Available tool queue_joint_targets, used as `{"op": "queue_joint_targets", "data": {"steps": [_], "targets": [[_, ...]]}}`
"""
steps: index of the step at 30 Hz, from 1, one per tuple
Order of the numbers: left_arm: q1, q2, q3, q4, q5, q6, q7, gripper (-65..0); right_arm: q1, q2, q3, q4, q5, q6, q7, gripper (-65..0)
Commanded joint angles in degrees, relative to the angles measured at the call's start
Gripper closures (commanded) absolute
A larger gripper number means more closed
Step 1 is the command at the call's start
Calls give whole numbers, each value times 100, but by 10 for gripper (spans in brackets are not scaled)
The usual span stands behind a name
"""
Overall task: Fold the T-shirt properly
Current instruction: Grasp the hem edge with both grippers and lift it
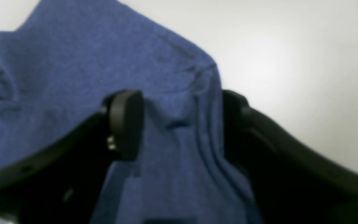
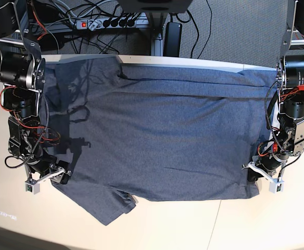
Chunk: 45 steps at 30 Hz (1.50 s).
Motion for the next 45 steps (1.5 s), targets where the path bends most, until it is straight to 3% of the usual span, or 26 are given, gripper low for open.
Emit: {"op": "queue_joint_targets", "data": {"steps": [1, 8, 14, 23, 29, 37, 45], "targets": [[-107, -52, 4, 33, 92, -101, 175, 0, 90, 127, 2, 26, -90, 352, -197, -295], [-107, -52, 4, 33, 87, -101, 138, 0, 87, 238, 2, 26, -254, 352, -382, 0], [-107, -52, 4, 33, 66, -101, 133, 0, 87, 229, 2, 31, -249, 354, -361, 0], [-140, -153, 4, 35, -332, -114, 136, 0, 87, 243, 2, 271, 26, 667, -302, 0], [-153, -426, 4, 35, -686, -819, 138, 0, 87, 352, 0, 708, 33, 739, -376, 0], [-151, -542, 4, 35, -791, -819, 190, 0, 87, 660, 0, 935, 815, 852, -1012, 0], [-151, -776, 4, 149, -2026, -819, 1425, 0, 81, 1049, 2, 940, 1495, 984, -1502, 0]]}}
